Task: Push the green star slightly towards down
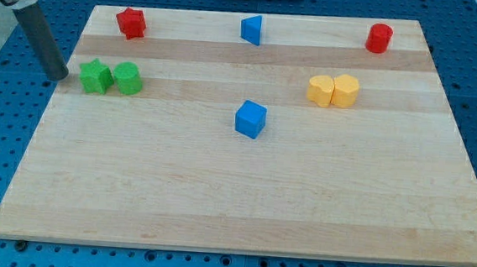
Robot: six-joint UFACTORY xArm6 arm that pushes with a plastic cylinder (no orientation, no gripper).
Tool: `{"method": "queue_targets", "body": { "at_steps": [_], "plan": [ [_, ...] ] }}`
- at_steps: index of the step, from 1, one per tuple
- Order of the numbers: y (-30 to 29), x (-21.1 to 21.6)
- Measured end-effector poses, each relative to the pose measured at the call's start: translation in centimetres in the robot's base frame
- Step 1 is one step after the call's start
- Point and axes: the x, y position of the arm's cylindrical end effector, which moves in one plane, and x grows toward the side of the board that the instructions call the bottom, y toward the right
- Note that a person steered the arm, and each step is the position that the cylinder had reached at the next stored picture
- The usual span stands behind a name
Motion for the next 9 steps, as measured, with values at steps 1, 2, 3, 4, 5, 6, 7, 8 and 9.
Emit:
{"method": "queue_targets", "body": {
  "at_steps": [1,2,3,4,5,6,7,8,9],
  "plan": [
    [0.5,-2.0],
    [2.6,-2.9],
    [4.4,-2.5],
    [4.7,-1.9],
    [4.8,-1.9],
    [5.1,-1.5],
    [5.5,-0.4],
    [5.5,0.6],
    [5.5,0.7]
  ]
}}
